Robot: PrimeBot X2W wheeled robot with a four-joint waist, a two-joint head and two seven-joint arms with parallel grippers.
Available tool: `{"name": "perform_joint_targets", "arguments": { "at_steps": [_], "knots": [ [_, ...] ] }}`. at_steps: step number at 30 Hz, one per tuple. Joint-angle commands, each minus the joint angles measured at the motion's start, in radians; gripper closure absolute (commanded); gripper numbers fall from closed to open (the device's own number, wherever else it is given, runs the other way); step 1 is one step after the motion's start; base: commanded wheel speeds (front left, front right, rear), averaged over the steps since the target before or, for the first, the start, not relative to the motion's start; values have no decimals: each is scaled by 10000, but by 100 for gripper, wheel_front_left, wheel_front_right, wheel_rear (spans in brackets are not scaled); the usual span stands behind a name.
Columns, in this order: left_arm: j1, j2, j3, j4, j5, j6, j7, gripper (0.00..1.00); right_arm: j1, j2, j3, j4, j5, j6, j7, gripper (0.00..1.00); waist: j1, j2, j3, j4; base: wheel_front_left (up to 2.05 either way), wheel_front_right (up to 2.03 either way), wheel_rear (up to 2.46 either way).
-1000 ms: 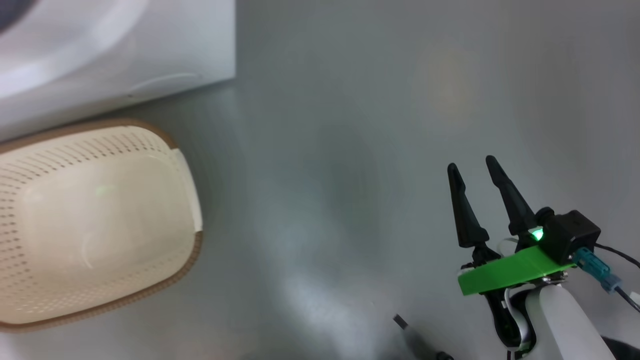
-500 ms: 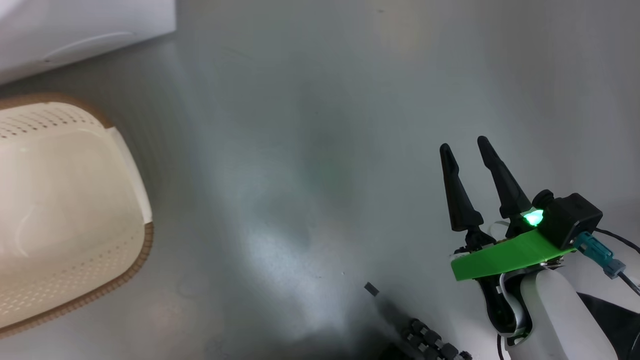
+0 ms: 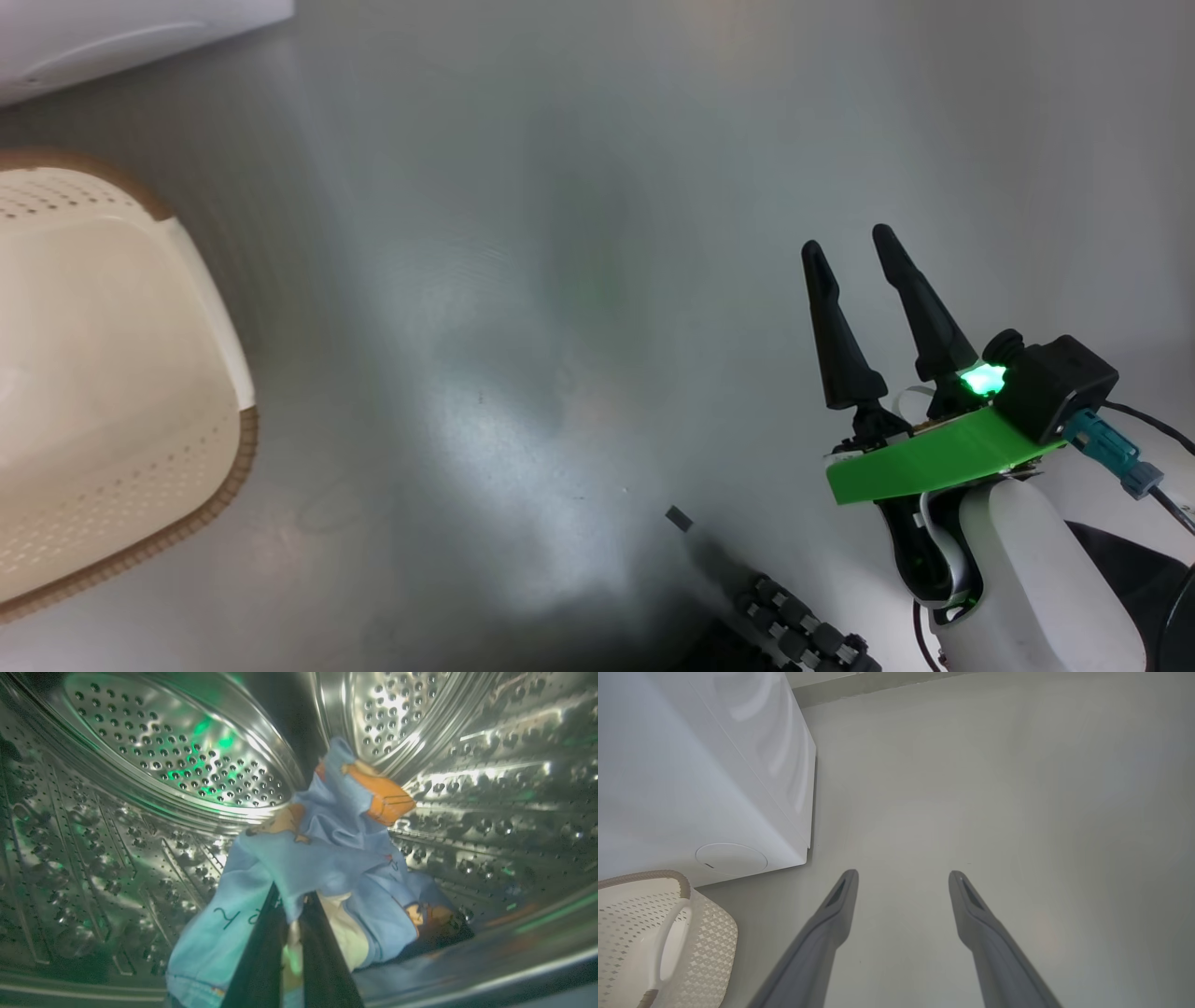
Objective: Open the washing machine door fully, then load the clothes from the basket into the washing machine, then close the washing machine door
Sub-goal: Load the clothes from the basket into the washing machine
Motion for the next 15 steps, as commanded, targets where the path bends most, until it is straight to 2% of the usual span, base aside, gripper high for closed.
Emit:
{"name": "perform_joint_targets", "arguments": {
  "at_steps": [1,5,11,15],
  "knots": [
    [-192,497,325,-134,-75,-28,-220,100,173,-92,193,-187,134,71,-119,0,0,-1,133,-147,0,0,0],
    [-786,431,589,52,-337,-260,-1320,100,184,-92,299,-166,207,71,-120,0,0,-1,306,-401,0,0,0],
    [-1690,294,807,614,-481,-231,-2372,100,243,-91,388,-113,280,71,-120,0,0,-1,451,-712,0,0,0],
    [-2099,-59,1038,1124,-872,-198,-2723,100,306,-91,344,-149,253,71,-120,0,0,-1,464,-719,0,0,0]
  ]
}}
